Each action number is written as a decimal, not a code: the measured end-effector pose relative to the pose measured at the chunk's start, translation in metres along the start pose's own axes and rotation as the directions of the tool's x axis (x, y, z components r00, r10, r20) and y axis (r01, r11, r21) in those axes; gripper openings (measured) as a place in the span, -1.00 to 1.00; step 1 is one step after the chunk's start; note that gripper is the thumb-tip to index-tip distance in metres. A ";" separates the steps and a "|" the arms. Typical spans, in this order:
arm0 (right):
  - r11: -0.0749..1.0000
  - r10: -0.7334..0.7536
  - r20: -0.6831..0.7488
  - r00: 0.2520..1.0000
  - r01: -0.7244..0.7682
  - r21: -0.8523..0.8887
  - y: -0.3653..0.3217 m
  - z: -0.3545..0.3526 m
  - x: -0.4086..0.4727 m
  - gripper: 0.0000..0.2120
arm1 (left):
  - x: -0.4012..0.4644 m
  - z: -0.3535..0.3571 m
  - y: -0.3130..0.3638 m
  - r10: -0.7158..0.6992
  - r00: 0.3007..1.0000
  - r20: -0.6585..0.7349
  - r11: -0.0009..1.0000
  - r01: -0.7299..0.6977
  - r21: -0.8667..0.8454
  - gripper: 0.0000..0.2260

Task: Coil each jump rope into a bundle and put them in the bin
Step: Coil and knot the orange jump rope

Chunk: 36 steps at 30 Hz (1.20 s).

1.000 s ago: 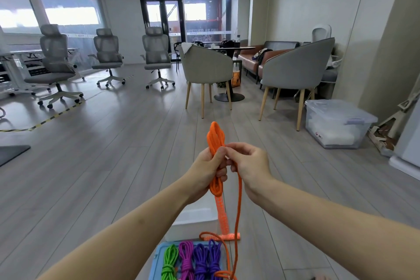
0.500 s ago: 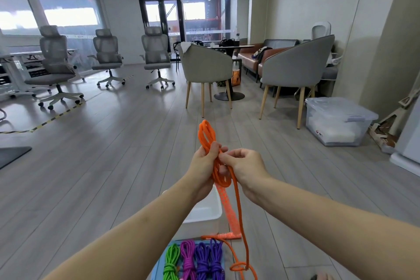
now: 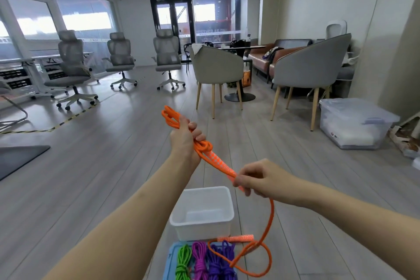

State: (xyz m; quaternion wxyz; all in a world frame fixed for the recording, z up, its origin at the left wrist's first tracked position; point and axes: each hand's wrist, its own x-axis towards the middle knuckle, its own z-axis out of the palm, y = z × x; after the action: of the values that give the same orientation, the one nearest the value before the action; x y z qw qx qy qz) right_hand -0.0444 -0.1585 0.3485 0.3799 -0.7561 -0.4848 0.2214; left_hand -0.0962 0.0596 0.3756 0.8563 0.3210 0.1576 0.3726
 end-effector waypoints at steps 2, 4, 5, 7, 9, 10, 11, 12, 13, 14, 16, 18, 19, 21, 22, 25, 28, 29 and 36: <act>0.999 0.017 0.014 1.000 -0.016 -0.049 0.010 -0.009 -0.006 -0.80 | 0.001 -0.003 0.006 -0.006 0.999 0.050 1.000 0.006 0.011 -0.77; 0.999 0.023 -0.050 0.998 -0.025 -0.045 0.021 -0.013 -0.008 -0.81 | -0.001 -0.007 0.008 -0.036 0.995 0.088 0.998 0.030 0.060 -0.77; 0.999 0.006 -0.100 0.995 -0.011 -0.051 0.024 -0.014 -0.007 -0.82 | -0.004 -0.010 0.007 -0.050 0.993 0.110 0.992 0.037 0.118 -0.78; 0.996 -0.058 -0.182 0.982 0.045 -0.073 0.025 -0.015 -0.004 -0.83 | -0.009 -0.016 0.001 -0.075 0.986 0.152 0.958 0.028 0.287 -0.80; 0.986 -0.137 -0.238 0.961 0.109 -0.125 0.023 -0.014 -0.001 -0.85 | -0.017 -0.022 -0.006 -0.092 0.974 0.206 0.888 -0.013 0.459 -0.82; 0.977 -0.175 -0.261 0.949 0.134 -0.169 0.021 -0.013 0.000 -0.86 | -0.022 -0.023 -0.009 -0.101 0.966 0.240 0.844 -0.044 0.534 -0.82; 0.965 -0.208 -0.280 0.937 0.149 -0.217 0.020 -0.012 0.001 -0.87 | -0.027 -0.025 -0.012 -0.117 0.956 0.270 0.797 -0.072 0.600 -0.82; 0.951 -0.238 -0.299 0.924 0.159 -0.265 0.019 -0.012 0.002 -0.86 | -0.031 -0.026 -0.014 -0.142 0.945 0.295 0.749 -0.093 0.656 -0.81; 0.935 -0.270 -0.315 0.910 0.170 -0.310 0.017 -0.012 0.003 -0.84 | -0.035 -0.027 -0.016 -0.171 0.934 0.315 0.703 -0.108 0.702 -0.79; 0.918 -0.304 -0.327 0.895 0.183 -0.352 0.016 -0.012 0.005 -0.81 | -0.039 -0.027 -0.018 -0.203 0.922 0.330 0.664 -0.118 0.739 -0.78; 0.881 -0.366 -0.338 0.867 0.207 -0.425 0.015 -0.012 0.009 -0.76 | -0.046 -0.027 -0.022 -0.269 0.897 0.350 0.614 -0.121 0.780 -0.76; 0.841 -0.428 -0.344 0.836 0.229 -0.491 0.015 -0.010 0.012 -0.74 | -0.053 -0.025 -0.025 -0.335 0.867 0.368 0.611 -0.097 0.785 -0.73; 0.823 -0.450 -0.348 0.822 0.232 -0.518 0.016 -0.010 0.014 -0.74 | -0.056 -0.024 -0.027 -0.368 0.850 0.377 0.619 -0.079 0.782 -0.70; 0.796 -0.474 -0.361 0.803 0.216 -0.565 0.017 -0.010 0.016 -0.73 | -0.061 -0.022 -0.030 -0.426 0.811 0.400 0.635 -0.047 0.771 -0.63; 0.784 -0.481 -0.372 0.794 0.199 -0.588 0.017 -0.010 0.017 -0.72 | -0.063 -0.021 -0.032 -0.447 0.797 0.406 0.645 -0.027 0.764 -0.61; 0.770 -0.494 -0.426 0.758 0.153 -0.620 0.018 -0.012 0.017 -0.66 | -0.065 -0.020 -0.034 -0.482 0.795 0.368 0.671 0.064 0.739 -0.63; 0.758 -0.468 -0.466 0.751 0.071 -0.648 0.019 -0.016 0.019 -0.52 | -0.066 -0.019 -0.031 -0.584 0.738 0.339 0.664 0.194 0.722 -0.68; 0.752 -0.445 -0.470 0.763 0.033 -0.658 0.020 -0.017 0.019 -0.49 | -0.066 -0.019 -0.030 -0.619 0.709 0.338 0.648 0.218 0.730 -0.66; 0.807 -0.282 -0.489 0.826 -0.070 -0.586 0.033 -0.032 0.019 -0.51 | -0.059 -0.028 -0.025 -0.725 0.583 0.366 0.572 0.214 0.792 -0.78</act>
State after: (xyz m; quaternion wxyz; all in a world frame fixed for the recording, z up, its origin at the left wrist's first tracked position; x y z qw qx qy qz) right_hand 0.0049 -0.1611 0.3430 0.2669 -0.8361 -0.4407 -0.1883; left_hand -0.1362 0.0152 0.3401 0.7435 0.6568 0.0526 -0.1146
